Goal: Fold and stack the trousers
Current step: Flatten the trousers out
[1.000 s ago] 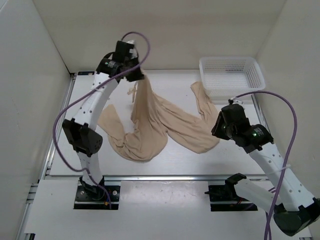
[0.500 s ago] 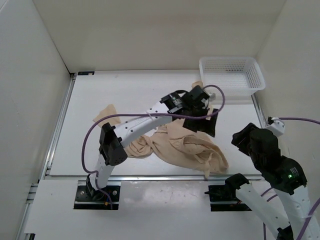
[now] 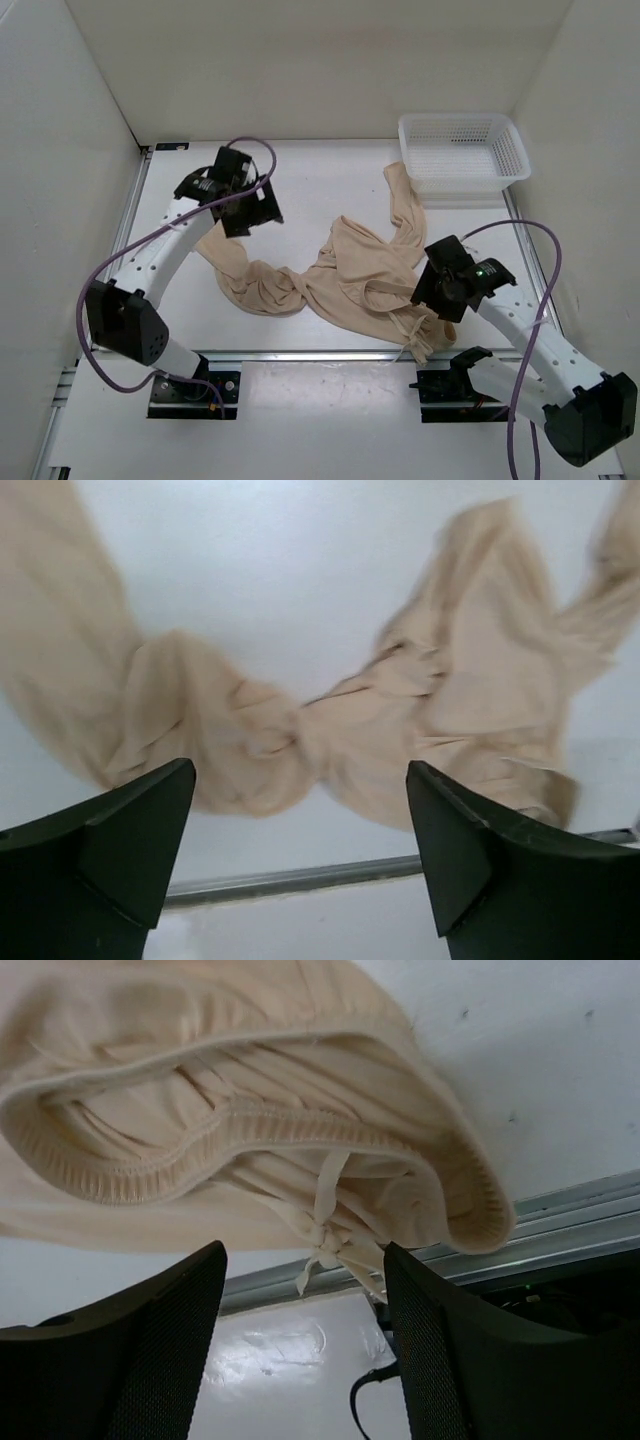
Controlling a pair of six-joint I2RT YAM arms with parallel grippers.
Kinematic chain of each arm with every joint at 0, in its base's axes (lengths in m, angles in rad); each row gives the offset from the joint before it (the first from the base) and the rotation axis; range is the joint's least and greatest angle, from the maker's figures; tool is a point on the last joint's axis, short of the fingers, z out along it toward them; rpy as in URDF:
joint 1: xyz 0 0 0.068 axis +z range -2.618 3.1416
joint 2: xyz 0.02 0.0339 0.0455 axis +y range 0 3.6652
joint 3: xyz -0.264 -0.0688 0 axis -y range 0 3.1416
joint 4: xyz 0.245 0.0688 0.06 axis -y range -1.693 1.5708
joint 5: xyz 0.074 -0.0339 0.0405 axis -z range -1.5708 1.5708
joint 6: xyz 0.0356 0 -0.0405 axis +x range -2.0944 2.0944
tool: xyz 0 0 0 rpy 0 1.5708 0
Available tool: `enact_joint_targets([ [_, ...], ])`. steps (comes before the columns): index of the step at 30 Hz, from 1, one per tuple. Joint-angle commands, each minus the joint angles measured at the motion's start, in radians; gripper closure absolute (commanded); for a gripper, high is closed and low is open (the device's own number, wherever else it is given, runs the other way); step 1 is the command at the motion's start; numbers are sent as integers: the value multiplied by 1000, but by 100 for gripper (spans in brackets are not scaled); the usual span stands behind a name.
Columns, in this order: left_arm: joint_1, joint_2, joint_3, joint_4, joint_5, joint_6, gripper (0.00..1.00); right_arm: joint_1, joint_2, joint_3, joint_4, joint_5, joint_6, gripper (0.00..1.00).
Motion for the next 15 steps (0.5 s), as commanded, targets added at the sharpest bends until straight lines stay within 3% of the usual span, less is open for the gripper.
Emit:
enact_joint_targets([
  [1, 48, -9, -192, 53, 69, 7, 0, 2, 46, -6, 133, -161, -64, 30],
  [3, 30, 26, -242, 87, 86, 8, 0, 25, 131, 14, 200, -210, -143, 40],
  [5, 20, 86, -279, 113, 77, 8, 0, 59, 191, 50, 255, -254, -205, 40],
  [9, 20, 173, -304, 161, 77, 8, 0, 177, 387, 172, 256, -160, -303, 33],
  [13, 20, 239, -322, 181, 77, 8, 27, 228, 528, 267, 300, -149, -343, 31],
  [14, 20, 249, -322, 181, 77, 8, 42, 228, 554, 267, 320, -186, -352, 31],
  [15, 20, 259, -322, 181, 77, -2, 51, 228, 603, 267, 358, -203, -352, 31],
])
